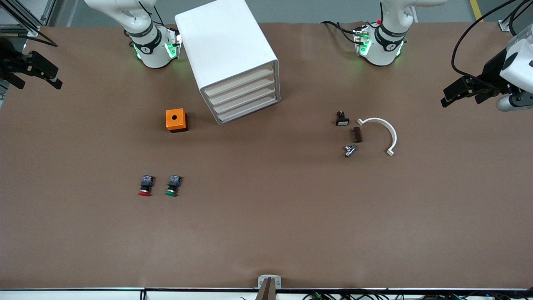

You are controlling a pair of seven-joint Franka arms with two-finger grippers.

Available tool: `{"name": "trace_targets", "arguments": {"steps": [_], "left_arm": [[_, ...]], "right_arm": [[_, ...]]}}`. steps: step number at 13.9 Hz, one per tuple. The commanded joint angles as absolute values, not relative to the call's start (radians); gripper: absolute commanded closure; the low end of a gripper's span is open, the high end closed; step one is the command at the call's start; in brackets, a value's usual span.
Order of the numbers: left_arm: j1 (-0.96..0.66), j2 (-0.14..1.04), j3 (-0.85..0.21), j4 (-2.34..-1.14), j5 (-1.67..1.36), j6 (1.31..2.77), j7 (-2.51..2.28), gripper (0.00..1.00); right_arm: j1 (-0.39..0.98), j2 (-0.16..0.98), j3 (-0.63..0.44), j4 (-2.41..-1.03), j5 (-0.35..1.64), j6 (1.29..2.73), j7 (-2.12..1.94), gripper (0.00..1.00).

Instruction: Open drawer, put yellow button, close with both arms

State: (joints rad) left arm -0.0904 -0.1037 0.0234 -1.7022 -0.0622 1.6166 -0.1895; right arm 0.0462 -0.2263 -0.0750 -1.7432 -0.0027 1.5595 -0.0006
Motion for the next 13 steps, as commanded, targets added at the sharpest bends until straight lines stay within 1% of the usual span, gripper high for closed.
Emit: {"name": "trace_targets", "arguments": {"steps": [1, 4, 8, 10, 13], "left_arm": [[-0.100, -0.115, 0.026, -1.689, -0.038, 1.632, -0.170, 0.01], [-0.098, -0.097, 0.028, -1.648, -0.035, 1.632, -0.170, 0.01], [-0.101, -0.008, 0.028, -1.554, -0.037, 1.635, -0.157, 0.01], [-0.101, 0.002, 0.028, -1.545, -0.037, 1.673, -0.155, 0.01], [-0.101, 0.008, 0.029, -1.543, -0.035, 1.710, -0.156, 0.01]], "right_arm": [[0.066, -0.215, -0.075, -1.707, -0.006, 1.536, 0.003, 0.00], [0.066, -0.187, -0.075, -1.674, -0.006, 1.506, 0.005, 0.00], [0.049, -0.154, -0.080, -1.626, 0.011, 1.486, 0.009, 0.00], [0.043, -0.123, -0.081, -1.589, 0.012, 1.470, 0.009, 0.00], [0.044, -0.123, -0.081, -1.585, 0.012, 1.453, 0.011, 0.00]]}}
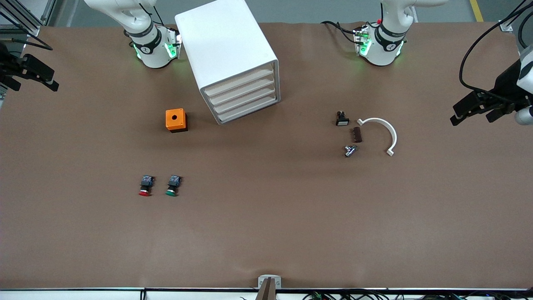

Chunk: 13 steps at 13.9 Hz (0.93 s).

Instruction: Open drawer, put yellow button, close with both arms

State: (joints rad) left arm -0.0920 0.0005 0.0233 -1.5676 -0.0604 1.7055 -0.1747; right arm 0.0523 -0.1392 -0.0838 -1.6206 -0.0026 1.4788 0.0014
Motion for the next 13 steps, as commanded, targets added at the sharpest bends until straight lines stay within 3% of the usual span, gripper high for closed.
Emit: {"name": "trace_targets", "arguments": {"steps": [1, 13], "left_arm": [[-0.100, 0.006, 0.028, -1.546, -0.037, 1.707, -0.156, 0.01], [-0.107, 0.002, 0.026, -1.545, -0.037, 1.641, -0.133, 0.01]], "right_arm": [[0.043, -0.123, -0.081, -1.585, 0.012, 1.453, 0.011, 0.00], [0.044, -0.123, -0.081, -1.592, 0.012, 1.489, -0.002, 0.00]]}}
